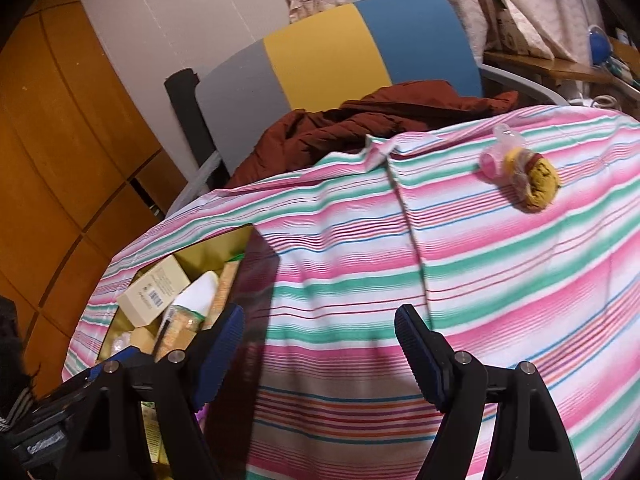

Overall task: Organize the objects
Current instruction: 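Move both tools to the yellow plush toy and pink container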

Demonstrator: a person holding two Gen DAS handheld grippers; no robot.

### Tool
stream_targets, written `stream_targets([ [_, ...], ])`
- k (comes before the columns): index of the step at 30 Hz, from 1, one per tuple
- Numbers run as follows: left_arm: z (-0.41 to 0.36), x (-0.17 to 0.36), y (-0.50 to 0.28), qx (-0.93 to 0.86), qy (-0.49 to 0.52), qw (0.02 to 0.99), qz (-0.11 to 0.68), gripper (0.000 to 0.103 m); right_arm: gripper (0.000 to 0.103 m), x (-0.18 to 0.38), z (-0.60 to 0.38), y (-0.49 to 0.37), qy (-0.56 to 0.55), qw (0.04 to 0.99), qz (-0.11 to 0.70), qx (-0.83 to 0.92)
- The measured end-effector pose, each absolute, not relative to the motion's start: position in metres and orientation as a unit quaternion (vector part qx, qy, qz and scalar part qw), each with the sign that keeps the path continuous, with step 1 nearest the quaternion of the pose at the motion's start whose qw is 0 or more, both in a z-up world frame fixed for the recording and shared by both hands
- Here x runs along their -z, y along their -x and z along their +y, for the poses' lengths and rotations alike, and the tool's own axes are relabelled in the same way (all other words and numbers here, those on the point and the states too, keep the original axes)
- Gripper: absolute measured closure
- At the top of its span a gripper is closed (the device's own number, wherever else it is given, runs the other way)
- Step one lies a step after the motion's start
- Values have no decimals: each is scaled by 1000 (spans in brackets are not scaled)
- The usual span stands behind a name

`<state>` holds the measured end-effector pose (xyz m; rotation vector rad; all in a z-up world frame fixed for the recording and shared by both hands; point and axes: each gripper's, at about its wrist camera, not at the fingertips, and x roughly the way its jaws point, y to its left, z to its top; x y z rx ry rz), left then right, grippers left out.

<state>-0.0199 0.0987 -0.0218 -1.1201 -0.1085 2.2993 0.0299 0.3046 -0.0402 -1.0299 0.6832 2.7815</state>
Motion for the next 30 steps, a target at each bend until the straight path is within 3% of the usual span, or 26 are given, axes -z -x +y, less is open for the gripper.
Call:
stream_targets([
  [18,169,27,-18,-826,427,367,35,38,25,66,384,-55,350,140,198,-905],
  [30,188,33,-25,-816,439,373,58,38,22,56,479,-11,342,215,161,-901],
])
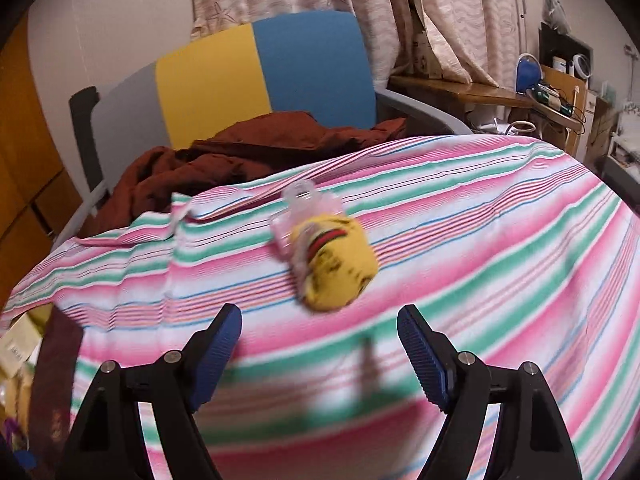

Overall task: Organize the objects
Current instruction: 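Move both tools to the yellow plush toy and pink container, then grasp the yellow plush toy with the right tool while the left grasps the pink container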

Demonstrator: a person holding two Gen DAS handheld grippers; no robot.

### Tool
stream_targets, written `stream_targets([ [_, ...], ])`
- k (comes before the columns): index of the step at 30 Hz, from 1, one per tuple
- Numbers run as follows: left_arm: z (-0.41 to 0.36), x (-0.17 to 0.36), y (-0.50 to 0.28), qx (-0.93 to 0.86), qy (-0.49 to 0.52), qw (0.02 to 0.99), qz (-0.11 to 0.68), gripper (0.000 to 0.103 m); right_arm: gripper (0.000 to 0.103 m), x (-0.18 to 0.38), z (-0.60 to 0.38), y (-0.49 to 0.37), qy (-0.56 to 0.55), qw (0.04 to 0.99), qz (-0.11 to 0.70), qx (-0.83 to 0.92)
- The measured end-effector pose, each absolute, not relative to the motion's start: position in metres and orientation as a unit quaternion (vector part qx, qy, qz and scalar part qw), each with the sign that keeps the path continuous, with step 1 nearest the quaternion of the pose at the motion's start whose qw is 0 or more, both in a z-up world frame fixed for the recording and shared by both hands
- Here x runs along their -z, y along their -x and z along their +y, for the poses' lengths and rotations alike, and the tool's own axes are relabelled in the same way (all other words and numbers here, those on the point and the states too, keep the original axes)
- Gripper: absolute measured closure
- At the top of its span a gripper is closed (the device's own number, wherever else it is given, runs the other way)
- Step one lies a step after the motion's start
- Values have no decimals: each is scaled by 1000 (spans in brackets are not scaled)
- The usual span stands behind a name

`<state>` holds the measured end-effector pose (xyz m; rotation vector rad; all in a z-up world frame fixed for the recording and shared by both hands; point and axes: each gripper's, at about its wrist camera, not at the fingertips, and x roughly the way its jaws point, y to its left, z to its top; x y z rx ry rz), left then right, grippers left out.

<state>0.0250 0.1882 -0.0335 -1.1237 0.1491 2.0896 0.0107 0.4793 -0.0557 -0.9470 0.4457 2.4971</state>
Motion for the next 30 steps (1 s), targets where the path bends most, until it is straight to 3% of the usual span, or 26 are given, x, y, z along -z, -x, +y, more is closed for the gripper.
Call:
stream_targets([
  [7,191,37,-26,-812,446,370,63,38,23,71,505,27,354,228,132,-897],
  [11,192,37,-24,-813,448,367,65,38,44,84,515,46,378,218,139,-889],
  [16,195,39,-21,-810,453,367,61,38,60,85,513,40,368,211,142,-894],
  [30,230,31,-13,-800,448,393,71,38,63,84,487,-36,358,171,187,-899],
])
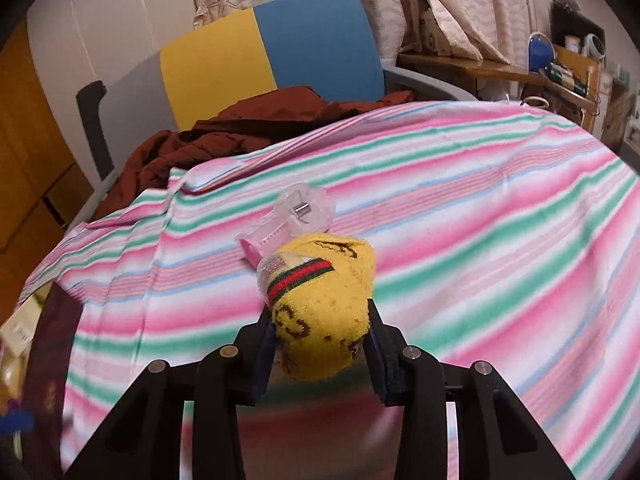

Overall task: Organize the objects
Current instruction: 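Grasp the yellow plush toy with the right tool while the left grasps the pink container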

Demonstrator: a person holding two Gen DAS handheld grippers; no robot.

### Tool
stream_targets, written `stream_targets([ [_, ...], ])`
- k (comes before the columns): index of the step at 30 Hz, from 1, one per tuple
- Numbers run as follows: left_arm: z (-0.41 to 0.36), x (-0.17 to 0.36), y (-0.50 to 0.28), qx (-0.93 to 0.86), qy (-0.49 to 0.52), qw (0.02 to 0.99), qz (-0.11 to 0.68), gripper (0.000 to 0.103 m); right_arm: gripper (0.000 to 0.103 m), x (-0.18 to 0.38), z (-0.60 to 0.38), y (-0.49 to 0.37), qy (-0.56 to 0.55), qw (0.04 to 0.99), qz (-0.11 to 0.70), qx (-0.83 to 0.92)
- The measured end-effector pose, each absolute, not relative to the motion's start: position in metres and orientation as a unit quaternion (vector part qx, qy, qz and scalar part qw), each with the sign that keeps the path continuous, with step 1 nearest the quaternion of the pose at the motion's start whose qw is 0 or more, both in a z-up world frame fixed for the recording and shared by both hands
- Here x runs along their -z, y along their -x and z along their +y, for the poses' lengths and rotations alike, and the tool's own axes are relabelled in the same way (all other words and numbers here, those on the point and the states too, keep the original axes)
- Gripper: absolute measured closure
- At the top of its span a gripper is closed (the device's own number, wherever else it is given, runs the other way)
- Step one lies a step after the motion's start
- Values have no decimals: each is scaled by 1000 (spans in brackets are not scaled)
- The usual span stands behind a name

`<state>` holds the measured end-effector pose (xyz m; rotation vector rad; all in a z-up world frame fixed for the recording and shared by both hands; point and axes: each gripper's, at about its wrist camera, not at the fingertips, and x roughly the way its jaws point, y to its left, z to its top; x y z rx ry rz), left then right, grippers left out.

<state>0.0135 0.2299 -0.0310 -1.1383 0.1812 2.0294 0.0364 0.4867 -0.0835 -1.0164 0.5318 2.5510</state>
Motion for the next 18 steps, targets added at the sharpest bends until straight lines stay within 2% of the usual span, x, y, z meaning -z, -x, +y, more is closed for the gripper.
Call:
stream_targets([
  [2,244,28,-10,-793,448,405,73,37,63,84,481,-52,359,166,185,-900],
  [9,318,31,7,-757,469,451,66,24,63,88,467,-93,348,167,176,-906],
  [15,382,49,27,-729,506,456,68,24,63,93,466,-96,336,171,184,-908],
  [18,400,56,42,-717,530,451,37,24,62,94,466,-97,332,170,188,-909],
])
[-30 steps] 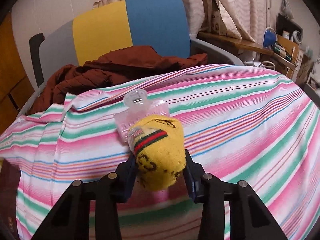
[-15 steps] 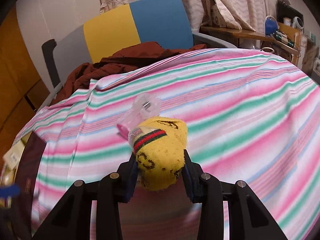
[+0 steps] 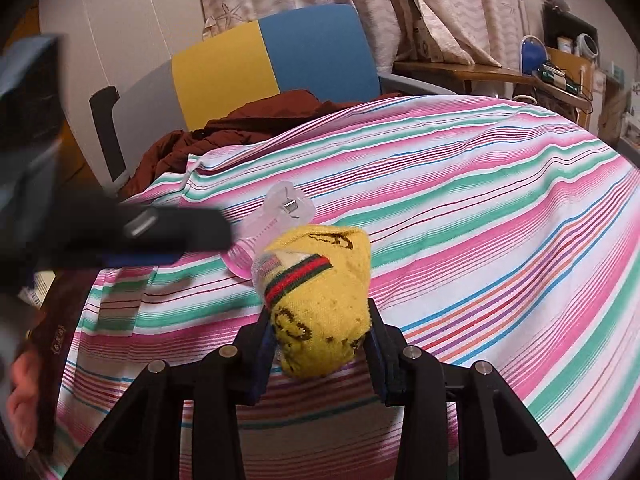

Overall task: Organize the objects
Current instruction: 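Grasp the yellow plush toy with the right tool while the left grasps the pink container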

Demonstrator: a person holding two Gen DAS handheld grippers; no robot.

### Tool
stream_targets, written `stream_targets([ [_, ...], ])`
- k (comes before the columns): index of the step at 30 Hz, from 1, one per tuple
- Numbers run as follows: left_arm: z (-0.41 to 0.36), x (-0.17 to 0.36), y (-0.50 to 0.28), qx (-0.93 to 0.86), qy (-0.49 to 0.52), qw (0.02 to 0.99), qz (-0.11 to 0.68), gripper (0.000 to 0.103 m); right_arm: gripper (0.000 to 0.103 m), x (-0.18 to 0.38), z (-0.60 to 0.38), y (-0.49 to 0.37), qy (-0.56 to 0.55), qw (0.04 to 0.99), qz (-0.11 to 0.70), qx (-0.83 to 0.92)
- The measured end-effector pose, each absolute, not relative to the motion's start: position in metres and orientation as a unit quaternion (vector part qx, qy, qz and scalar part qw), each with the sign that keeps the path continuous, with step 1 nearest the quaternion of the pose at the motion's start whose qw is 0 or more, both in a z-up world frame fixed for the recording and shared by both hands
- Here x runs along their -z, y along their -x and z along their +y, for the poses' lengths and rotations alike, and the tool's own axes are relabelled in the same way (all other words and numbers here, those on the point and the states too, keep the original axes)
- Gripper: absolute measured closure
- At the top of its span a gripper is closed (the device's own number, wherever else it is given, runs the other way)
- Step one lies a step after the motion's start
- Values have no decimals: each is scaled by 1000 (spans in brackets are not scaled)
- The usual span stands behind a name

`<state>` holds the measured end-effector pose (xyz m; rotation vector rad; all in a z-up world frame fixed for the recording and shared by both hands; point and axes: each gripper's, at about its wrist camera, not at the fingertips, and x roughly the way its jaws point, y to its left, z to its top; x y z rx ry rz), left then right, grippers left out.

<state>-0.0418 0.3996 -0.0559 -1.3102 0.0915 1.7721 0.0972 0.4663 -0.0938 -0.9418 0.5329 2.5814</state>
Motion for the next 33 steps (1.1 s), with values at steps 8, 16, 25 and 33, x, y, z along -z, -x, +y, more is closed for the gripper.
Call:
stream_targets([
  [8,431,82,61,-693,574,437,10,24,62,97,467,-98,324,171,193,-910],
  [16,410,90,67,-714,541,444,-10,37,62,99,467,-99,322,171,193,-911],
  [25,371,91,70,-734,520,433,-54,37,62,98,467,-99,323,172,191,-911],
  [33,339,88,66,-752,508,416,-61,37,62,97,463,-97,329,180,177,-910],
])
